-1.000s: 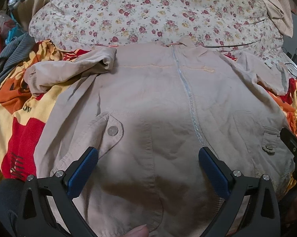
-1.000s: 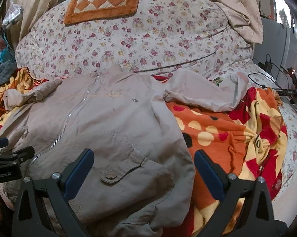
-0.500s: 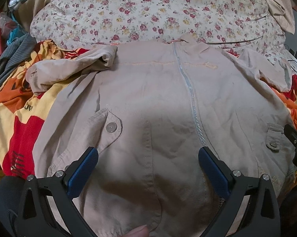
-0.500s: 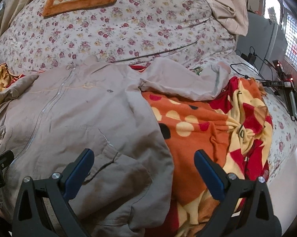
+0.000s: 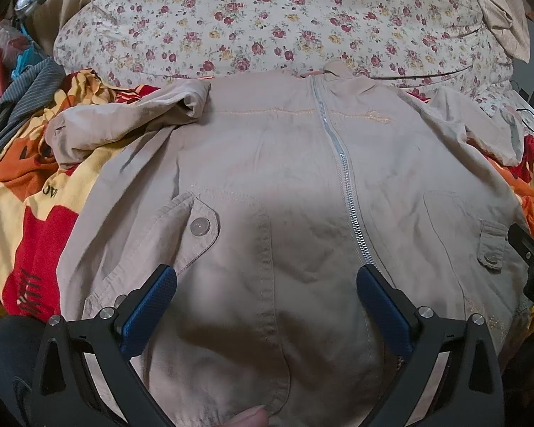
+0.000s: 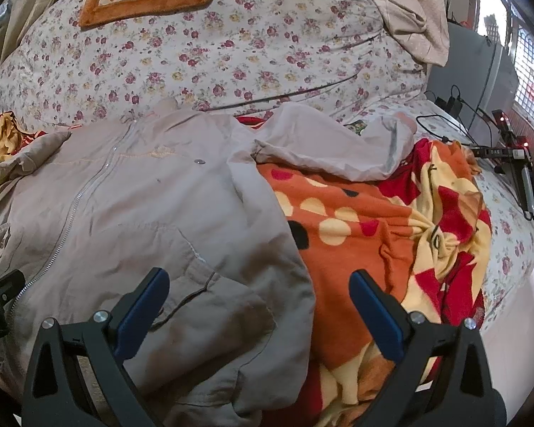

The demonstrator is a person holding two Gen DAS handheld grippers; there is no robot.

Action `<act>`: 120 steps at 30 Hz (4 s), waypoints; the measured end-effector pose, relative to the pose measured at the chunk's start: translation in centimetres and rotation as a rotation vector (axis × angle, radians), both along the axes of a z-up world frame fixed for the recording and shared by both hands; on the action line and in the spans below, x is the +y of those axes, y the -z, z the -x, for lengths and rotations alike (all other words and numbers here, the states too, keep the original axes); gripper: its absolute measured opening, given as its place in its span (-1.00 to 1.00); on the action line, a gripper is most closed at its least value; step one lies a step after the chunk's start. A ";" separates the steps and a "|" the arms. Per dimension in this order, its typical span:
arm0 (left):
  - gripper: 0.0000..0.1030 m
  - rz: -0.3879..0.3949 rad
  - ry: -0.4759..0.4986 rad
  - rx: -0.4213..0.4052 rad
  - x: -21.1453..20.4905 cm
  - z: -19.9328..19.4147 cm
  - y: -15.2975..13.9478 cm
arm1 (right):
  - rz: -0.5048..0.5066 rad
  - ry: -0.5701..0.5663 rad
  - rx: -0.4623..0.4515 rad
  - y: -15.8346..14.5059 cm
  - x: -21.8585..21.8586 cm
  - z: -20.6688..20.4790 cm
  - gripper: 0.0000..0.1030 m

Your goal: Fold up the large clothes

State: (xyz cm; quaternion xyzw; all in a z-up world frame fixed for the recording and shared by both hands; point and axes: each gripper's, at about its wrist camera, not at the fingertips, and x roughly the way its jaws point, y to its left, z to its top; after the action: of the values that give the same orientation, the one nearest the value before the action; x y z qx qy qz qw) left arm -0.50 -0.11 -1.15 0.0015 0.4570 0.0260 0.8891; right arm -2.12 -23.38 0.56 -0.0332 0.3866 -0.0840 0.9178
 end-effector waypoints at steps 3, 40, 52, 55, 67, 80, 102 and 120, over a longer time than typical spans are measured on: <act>0.93 0.001 0.000 0.000 0.0 0.0 0.0 | 0.002 0.000 0.000 0.1 0.0 0.0 0.99; 0.93 -0.077 -0.039 -0.008 3.6 -6.8 -1.2 | -0.072 -0.219 -0.003 -4.4 3.1 -6.2 0.99; 0.97 -0.008 -0.073 0.011 7.7 -11.4 3.4 | -0.168 -0.252 0.200 5.2 5.5 -14.4 0.99; 0.97 -0.031 -0.066 -0.004 7.5 -11.1 3.4 | -0.148 -0.261 0.173 5.5 5.9 -14.1 0.99; 0.86 0.107 -0.164 -0.106 17.0 -11.8 -8.4 | -0.137 -0.256 0.151 5.4 5.8 -14.0 0.99; 0.66 0.394 -0.661 0.150 35.6 -20.0 -1.9 | -0.116 -0.255 0.143 5.4 6.0 -14.0 0.99; -0.96 0.210 -0.346 -0.411 28.4 -13.3 -18.5 | -0.185 -0.138 0.128 0.2 -1.6 -10.7 0.84; -0.78 0.444 0.290 0.051 -11.4 -22.3 -0.8 | -0.243 0.040 0.111 -0.1 -10.9 -9.0 0.83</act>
State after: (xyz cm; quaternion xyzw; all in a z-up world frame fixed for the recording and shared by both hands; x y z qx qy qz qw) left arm 21.79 -11.51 -0.37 -0.1273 0.4687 -0.2025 0.8503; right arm 6.89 -34.27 0.67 0.0812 0.4446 -0.0528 0.8905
